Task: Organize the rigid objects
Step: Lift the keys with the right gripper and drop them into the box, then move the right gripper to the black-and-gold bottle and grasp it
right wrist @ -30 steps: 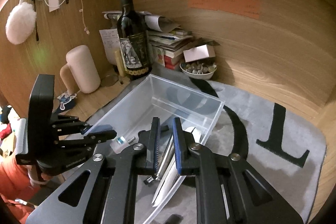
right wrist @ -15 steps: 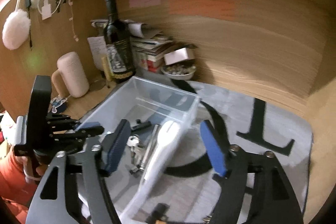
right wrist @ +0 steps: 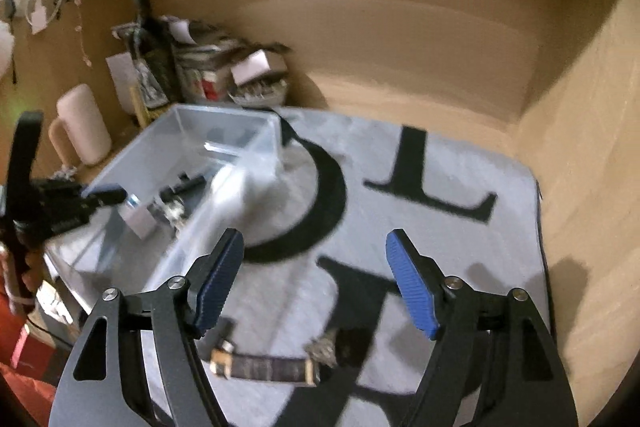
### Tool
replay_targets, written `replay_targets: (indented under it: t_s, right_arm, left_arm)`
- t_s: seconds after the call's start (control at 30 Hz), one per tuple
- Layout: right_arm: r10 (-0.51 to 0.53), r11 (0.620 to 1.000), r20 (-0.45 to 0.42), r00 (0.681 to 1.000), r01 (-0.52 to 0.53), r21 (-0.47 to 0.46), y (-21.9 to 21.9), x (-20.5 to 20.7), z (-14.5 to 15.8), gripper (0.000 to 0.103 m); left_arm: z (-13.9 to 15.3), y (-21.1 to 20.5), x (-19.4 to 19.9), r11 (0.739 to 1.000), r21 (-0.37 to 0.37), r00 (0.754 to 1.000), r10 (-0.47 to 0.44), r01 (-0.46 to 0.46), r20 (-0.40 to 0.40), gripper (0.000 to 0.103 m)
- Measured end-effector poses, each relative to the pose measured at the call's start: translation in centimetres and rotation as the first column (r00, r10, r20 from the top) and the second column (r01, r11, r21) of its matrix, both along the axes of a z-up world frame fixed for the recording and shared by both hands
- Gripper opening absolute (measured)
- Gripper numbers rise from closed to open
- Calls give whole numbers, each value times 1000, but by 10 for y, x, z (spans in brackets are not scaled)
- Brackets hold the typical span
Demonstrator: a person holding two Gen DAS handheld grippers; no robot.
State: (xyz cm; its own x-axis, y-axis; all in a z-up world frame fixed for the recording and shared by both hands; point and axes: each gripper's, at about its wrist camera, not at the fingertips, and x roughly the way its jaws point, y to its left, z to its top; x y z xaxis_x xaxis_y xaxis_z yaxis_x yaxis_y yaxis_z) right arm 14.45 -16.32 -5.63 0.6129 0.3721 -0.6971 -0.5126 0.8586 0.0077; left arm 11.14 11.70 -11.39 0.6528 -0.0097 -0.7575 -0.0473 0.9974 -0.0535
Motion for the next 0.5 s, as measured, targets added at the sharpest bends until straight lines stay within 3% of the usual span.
replay_targets:
  t_s: [0.5]
  right_arm:
    - [-50, 998, -170, 984, 42, -45, -25, -2, -59, 71]
  left_arm:
    - [-1, 0, -1, 1000, 10, 1000, 4, -4, -3, 10]
